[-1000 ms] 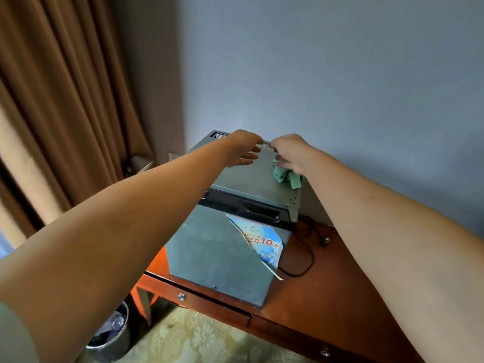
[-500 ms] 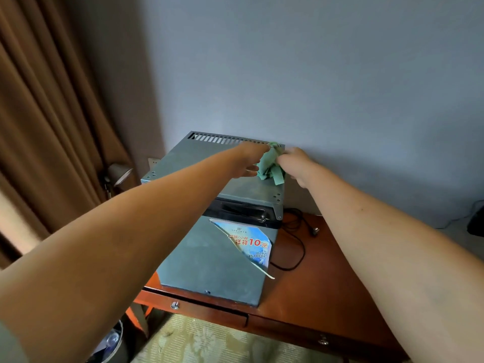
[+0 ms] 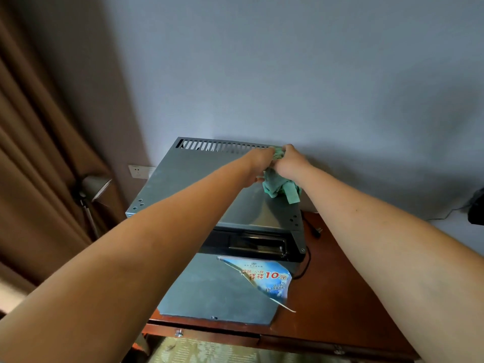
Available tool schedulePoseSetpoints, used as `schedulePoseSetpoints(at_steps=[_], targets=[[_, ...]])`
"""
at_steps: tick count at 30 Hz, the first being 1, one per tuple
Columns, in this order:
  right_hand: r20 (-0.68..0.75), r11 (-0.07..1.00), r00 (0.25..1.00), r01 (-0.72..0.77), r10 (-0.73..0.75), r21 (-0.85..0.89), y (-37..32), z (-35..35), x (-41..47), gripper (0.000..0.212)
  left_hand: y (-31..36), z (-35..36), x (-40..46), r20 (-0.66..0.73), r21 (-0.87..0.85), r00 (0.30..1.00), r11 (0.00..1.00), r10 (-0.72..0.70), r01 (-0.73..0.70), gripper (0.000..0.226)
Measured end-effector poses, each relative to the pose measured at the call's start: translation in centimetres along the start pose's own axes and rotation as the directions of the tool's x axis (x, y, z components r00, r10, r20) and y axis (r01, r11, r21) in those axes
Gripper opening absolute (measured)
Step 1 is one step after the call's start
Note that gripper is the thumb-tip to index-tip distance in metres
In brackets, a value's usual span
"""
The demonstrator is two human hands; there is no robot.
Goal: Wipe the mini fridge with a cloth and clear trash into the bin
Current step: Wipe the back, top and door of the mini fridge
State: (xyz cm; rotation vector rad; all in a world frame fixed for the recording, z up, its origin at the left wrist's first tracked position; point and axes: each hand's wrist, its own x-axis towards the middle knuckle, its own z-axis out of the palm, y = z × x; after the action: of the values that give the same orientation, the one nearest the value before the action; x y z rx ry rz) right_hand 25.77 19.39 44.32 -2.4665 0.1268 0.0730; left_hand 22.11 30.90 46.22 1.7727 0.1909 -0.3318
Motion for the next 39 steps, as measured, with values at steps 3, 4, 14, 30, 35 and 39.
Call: schedulePoseSetpoints(at_steps=[3, 4, 14, 30, 35, 39], targets=[[-0.047, 0.965, 0.999, -0.016, 0.004, -0.262, -1.0, 1.6, 1.0, 0.071, -0.1, 0.3, 0.9, -0.011, 0.066, 1.0, 0.998, -0.005, 0.006, 0.035], [-0.045, 0.952, 0.999, -0.039, 0.026, -0.304, -1.2, 2.0, 1.4, 0.076, -0.1, 0.4, 1.3, -0.015, 0.086, 1.0, 0.996, -0.01, 0.011, 0.035], [-0.071, 0.934, 0.997, 0.013, -0.041, -0.357, 1.4, 2.1, 3.7, 0.06, 0.3, 2.4, 3.6, -0.118, 0.214, 0.992, 0.977, 0.052, -0.025, 0.044], [0.333, 0.426, 0.931, -0.244, -0.148, 0.871, 12.8, -3.1, 6.9, 0.052, 3.2, 11.4, 4.1, -0.496, 0.233, 0.847, 0.969, 0.19, -0.08, 0.017], [0.399, 0.277, 0.886, -0.333, -0.235, 0.901, 16.9, -2.1, 6.5, 0.055, 2.7, 13.6, 4.2, -0.449, 0.341, 0.871, 0.939, 0.199, -0.038, 0.013], [0.437, 0.17, 0.855, -0.403, -0.281, 0.899, 19.7, -0.5, 5.4, 0.048, 2.4, 14.4, 3.9, -0.39, 0.503, 0.89, 0.864, 0.239, -0.012, 0.018]])
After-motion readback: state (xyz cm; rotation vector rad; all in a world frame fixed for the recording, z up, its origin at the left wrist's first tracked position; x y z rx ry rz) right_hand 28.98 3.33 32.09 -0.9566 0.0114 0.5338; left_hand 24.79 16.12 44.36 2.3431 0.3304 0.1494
